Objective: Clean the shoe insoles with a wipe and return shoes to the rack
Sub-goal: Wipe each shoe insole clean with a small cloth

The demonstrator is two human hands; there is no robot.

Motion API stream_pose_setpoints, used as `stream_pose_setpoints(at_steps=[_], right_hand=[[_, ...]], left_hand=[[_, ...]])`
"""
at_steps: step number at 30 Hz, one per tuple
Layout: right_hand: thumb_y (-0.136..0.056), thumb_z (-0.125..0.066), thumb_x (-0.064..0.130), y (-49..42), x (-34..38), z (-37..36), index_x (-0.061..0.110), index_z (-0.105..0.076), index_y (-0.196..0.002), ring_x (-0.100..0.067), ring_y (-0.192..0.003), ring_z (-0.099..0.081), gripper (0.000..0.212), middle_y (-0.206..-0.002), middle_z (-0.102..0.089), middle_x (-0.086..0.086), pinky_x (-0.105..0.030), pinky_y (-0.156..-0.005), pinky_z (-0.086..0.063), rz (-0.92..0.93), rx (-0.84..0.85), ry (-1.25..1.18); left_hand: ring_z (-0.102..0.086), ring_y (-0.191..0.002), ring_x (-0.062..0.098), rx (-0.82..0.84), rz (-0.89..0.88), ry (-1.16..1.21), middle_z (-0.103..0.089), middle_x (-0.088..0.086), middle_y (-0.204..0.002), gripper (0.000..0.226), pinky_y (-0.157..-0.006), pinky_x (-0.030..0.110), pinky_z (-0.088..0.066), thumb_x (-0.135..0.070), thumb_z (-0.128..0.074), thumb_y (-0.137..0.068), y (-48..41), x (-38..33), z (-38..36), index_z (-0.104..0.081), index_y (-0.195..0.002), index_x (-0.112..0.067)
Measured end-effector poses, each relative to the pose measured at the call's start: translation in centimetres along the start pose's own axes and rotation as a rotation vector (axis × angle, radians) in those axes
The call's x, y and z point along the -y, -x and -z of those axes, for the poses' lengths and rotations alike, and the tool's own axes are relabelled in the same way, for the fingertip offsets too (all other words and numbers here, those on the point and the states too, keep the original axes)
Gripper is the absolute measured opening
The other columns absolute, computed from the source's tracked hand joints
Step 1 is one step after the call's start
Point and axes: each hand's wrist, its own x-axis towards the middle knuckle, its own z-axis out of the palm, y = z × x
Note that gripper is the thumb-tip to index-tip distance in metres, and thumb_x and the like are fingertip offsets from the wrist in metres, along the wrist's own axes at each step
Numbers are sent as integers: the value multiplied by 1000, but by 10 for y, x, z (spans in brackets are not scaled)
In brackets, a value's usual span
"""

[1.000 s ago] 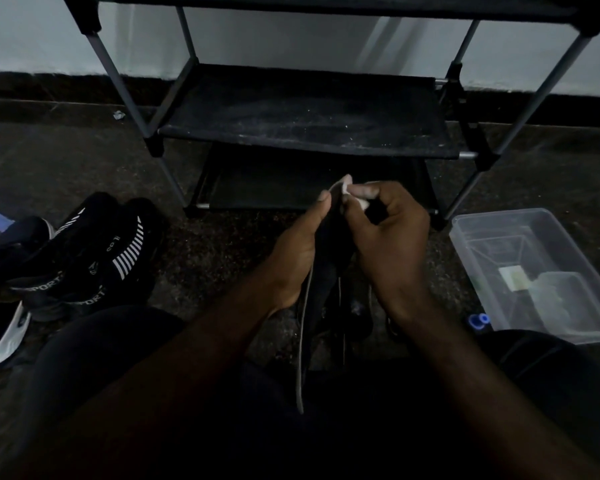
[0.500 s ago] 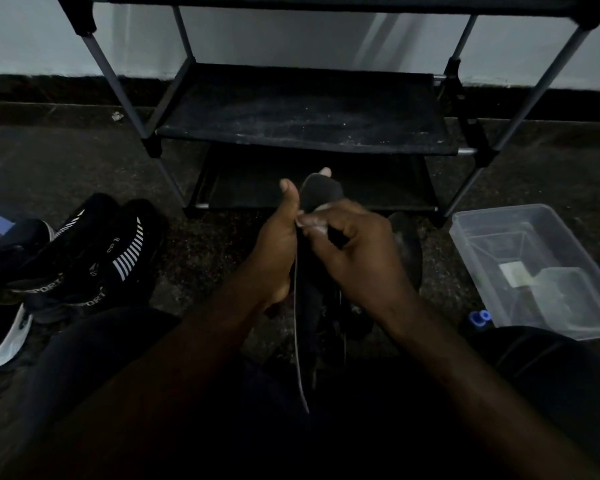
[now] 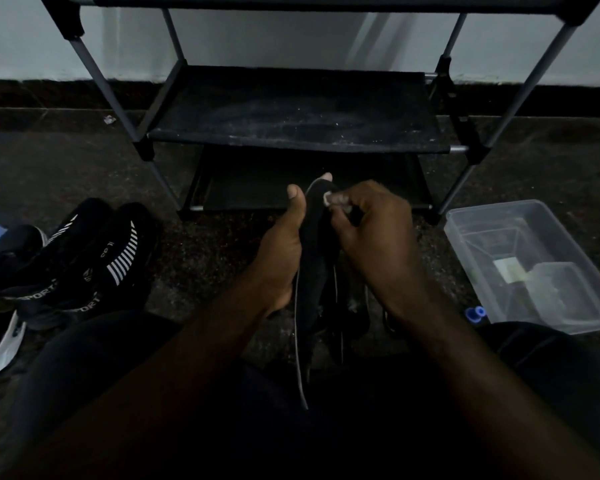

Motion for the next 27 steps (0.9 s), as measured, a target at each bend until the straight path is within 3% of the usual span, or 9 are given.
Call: stream_pose_setpoints(at_steps=[2, 4, 8, 11, 15, 19, 22, 25, 27], right_hand=[[-81, -71, 4, 8, 1, -5, 8, -73, -83, -16, -75, -64, 4, -83, -68, -6, -17, -71, -47, 13, 79, 64], [-82, -71, 4, 15, 2, -8, 5, -71, -80, -21, -79, -64, 2, -82, -68, -11, -16, -73, -42, 41, 90, 98], [-86, -68, 6, 8, 2, -4, 6, -71, -85, -12, -77, -60, 3, -84, -65, -6, -13, -71, -44, 43, -14, 77], [-87, -67, 5, -2, 0, 3, 7, -72, -93, -1, -78, -55, 8, -89, -64, 0, -2, -73, -40, -12, -107, -12], [-86, -69, 7, 4, -2, 2, 8, -72, -91, -7, -80, -61, 6, -89, -66, -1, -10, -73, -46, -16, -21, 1], [-85, -69, 6, 21, -1, -11, 6, -72, -90, -13, -81, -62, 6, -88, -67, -8, -12, -76, -41, 17, 56, 33], [-88, -67, 7, 13, -2, -8, 4, -71, -89, -17, -82, -63, 5, -89, -67, -9, -18, -75, -46, 14, -21, 10], [-89, -67, 8, 3, -4, -5, 3, -70, -88, -12, -79, -61, 6, -88, -66, -7, -10, -72, -44, -6, -110, -37], [-90, -66, 9, 5, -4, -7, 3, -69, -87, -12, -79, -61, 7, -88, -65, -7, -12, -71, -46, -1, -100, -37]], left_hand=[[-60, -120, 24, -21, 11, 7, -63, 12, -129, 65, -96, 33, -52, -60, -22, -96, 0, -3, 3, -57, -132, -18], [-62, -116, 26, -17, 14, -19, -64, 16, -126, 73, -95, 33, -53, -62, -29, -92, 2, -7, 2, -58, -129, -7], [-59, -121, 30, -20, 23, -13, -61, 19, -129, 67, -101, 39, -48, -53, -49, -87, 4, -6, -3, -55, -132, -5], [-57, -121, 35, 3, 33, -33, -60, 21, -129, 65, -104, 45, -44, -55, -44, -91, 4, 2, -4, -54, -134, -7], [-57, -123, 31, -50, 32, -3, -60, 19, -131, 67, -106, 40, -44, -55, -31, -97, 5, -3, -3, -52, -135, -4], [-59, -121, 26, -73, 38, 55, -62, 14, -130, 67, -99, 33, -50, -54, -26, -99, 4, -7, 0, -55, -132, -2], [-60, -120, 28, -92, 38, 61, -63, 16, -128, 63, -99, 35, -50, -52, -31, -99, 5, -4, 0, -55, -132, -4], [-62, -117, 30, -102, 46, 56, -64, 19, -125, 62, -96, 37, -51, -51, -34, -98, 6, -2, -1, -56, -131, -4], [-62, -116, 30, -104, 51, 52, -64, 20, -125, 62, -95, 38, -51, -51, -35, -98, 6, -3, 0, -56, -131, -4]])
